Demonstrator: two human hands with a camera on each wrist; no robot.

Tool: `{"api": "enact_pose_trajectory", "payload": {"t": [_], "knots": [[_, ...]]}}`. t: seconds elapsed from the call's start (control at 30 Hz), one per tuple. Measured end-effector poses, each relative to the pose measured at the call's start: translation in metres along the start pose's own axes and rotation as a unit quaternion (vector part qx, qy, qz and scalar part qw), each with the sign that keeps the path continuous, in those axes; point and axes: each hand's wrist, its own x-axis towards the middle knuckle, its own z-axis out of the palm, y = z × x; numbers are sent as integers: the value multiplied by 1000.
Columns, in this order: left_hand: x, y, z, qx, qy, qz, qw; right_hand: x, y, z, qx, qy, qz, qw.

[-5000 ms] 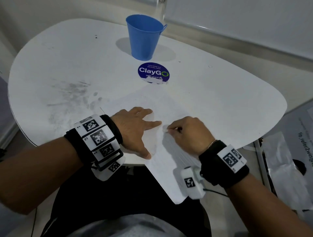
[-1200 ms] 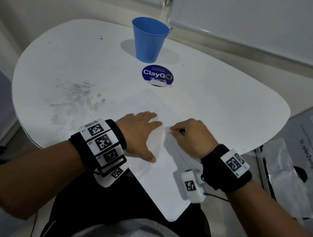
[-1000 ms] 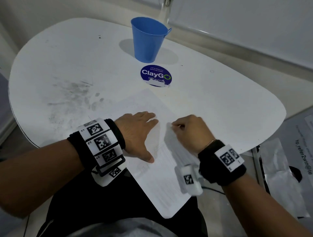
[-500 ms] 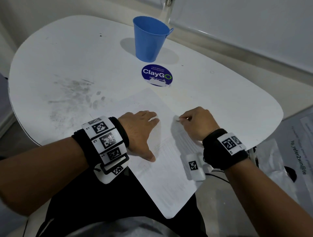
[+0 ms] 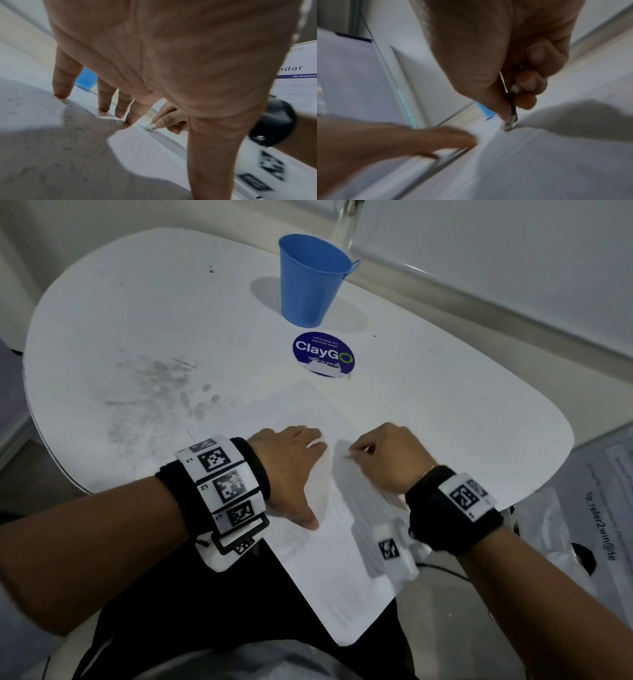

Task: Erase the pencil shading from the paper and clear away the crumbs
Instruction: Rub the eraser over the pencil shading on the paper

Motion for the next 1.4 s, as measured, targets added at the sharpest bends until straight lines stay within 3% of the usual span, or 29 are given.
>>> {"api": "enact_pose_trajectory", "payload": {"t": [0.1,0.23,0.37,0.5,0.63,0.8,0.93,1.07,1.23,1.33,1.4], "knots": [[0,1,1,0,1,-2,1000,7,6,-6,9,40,31,999],[0,0,0,1,0,0,1000,-9,-10,7,-2,-5,-38,999],[1,1,0,6,-1,0,1000,9,1,-5,16,49,28,998],[1,-1,1,-2,3,-1,1000,-10,-18,12,3,0,-49,999],[1,0,2,2,11,0,1000,10,-1,-6,19,44,26,998],[2,0,0,-8,9,1,1000,-16,-23,14,17,-21,-69,997],[1,0,1,-7,6,-3,1000,8,-5,0,35,42,9,998],[1,1,-1,-8,3,-5,1000,-6,-22,13,16,-1,-64,998],[-1,1,-1,-6,6,-5,1000,15,-7,-5,27,49,16,998],[0,1,-3,-5,-1,-6,1000,-8,-23,12,6,-1,-61,998],[0,0,-3,-3,-2,-5,1000,-13,-18,12,18,-30,-54,998]]}}
